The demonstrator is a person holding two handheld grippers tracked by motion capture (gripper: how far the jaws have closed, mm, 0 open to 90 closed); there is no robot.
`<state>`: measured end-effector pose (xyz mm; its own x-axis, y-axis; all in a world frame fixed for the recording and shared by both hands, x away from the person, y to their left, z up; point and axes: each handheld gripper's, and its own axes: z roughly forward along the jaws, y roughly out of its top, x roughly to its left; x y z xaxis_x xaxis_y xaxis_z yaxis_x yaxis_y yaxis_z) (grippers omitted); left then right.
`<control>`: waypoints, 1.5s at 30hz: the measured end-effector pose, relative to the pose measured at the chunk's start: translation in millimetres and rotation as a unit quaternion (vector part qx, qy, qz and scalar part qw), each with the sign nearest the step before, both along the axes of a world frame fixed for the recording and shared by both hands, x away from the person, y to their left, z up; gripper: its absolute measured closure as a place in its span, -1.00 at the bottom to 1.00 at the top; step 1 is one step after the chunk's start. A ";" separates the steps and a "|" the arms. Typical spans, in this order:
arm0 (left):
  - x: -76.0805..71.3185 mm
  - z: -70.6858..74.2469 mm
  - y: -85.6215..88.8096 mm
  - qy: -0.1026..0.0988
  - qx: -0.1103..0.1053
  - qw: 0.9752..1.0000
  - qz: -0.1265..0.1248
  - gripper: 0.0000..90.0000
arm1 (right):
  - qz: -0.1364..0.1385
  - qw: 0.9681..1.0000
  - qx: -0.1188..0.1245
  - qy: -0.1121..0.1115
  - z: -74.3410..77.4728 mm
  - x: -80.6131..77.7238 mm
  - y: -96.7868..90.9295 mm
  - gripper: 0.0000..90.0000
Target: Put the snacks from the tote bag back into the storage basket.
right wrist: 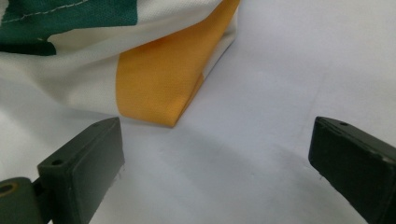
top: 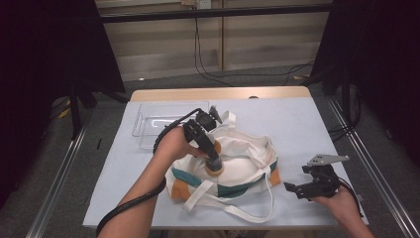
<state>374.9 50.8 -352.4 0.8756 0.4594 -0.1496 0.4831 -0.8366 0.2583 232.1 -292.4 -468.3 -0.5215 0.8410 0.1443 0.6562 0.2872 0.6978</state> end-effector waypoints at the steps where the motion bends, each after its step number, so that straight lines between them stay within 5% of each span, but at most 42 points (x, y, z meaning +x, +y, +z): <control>1: 0.0 -0.1 -0.1 0.002 0.001 1.000 0.000 -0.43 | 0.000 1.000 0.000 0.000 0.1 0.0 0.0 -0.93; 19: 0.3 0.7 -5.0 0.002 0.011 1.000 -0.010 -0.33 | 0.001 1.000 0.000 0.001 -0.1 -0.1 -0.1 -0.93; 37: -1.1 7.1 -14.3 -0.006 0.057 0.998 -0.038 -0.32 | 0.002 1.000 -0.001 0.002 -0.3 -0.1 -0.6 -0.93; 45: -0.6 10.6 -16.6 -0.001 0.055 0.998 -0.017 -0.32 | 0.002 1.000 0.002 0.001 -0.1 -0.1 -0.8 -0.93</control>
<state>374.2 34.2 -341.8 0.8915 0.4424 -0.0976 0.4529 -0.8763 0.1645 232.1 -293.2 -468.4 -0.5236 0.8389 0.1484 0.6572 0.2869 0.6970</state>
